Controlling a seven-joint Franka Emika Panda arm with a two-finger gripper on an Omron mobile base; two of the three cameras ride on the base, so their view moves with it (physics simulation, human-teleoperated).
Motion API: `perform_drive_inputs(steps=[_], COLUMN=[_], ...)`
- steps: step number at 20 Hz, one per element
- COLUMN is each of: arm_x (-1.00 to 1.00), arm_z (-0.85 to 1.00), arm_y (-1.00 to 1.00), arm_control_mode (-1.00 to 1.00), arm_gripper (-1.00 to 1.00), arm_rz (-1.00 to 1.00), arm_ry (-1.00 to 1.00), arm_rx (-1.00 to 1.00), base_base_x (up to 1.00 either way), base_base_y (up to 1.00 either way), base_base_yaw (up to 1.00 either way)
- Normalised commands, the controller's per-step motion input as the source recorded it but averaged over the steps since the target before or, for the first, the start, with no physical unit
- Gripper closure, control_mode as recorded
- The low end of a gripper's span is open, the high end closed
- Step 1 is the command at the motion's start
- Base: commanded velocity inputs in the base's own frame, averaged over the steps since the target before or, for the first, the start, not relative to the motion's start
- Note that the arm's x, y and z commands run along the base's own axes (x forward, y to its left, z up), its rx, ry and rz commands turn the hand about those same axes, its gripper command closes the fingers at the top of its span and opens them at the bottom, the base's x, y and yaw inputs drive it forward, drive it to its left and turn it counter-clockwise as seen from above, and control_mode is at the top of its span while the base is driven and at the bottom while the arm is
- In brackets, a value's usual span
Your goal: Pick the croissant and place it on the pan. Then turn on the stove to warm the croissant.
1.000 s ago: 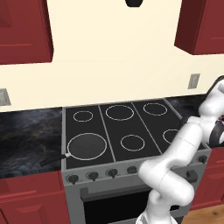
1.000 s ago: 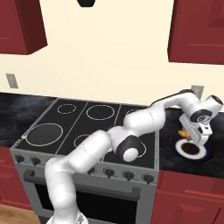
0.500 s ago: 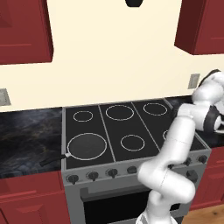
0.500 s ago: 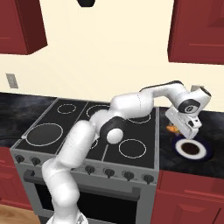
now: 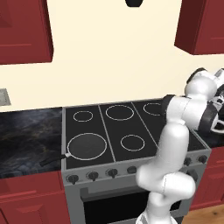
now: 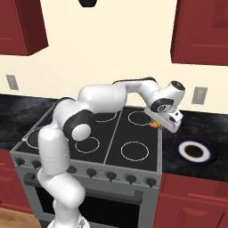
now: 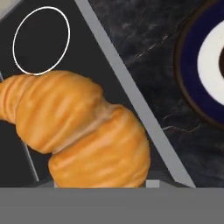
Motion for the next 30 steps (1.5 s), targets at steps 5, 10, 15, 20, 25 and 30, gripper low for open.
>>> perform_drive_inputs(steps=[5,10,15,20,25,30], arm_x=[-0.23,0.00,-0.17,-0.28,-0.27,-0.40], arm_z=[0.39,0.78,0.66,0.39,0.02,0.00], arm_y=[1.00,1.00,1.00,1.00,1.00,1.00], arm_control_mode=[-1.00,-1.00,-1.00,-1.00,-1.00,-1.00], arm_gripper=[1.00,1.00,1.00,1.00,1.00,1.00], arm_rz=[0.20,0.25,0.31,0.37,0.36,0.37], arm_ry=[-0.36,-0.23,-0.04,0.01,0.01,0.00], arm_rx=[-0.22,-0.14,-0.13,-0.14,-0.16,-0.12], base_base_x=[0.00,0.00,0.00,0.00,0.00,0.00], base_base_y=[0.00,0.00,0.00,0.00,0.00,0.00], base_base_yaw=[0.00,0.00,0.00,0.00,0.00,0.00])
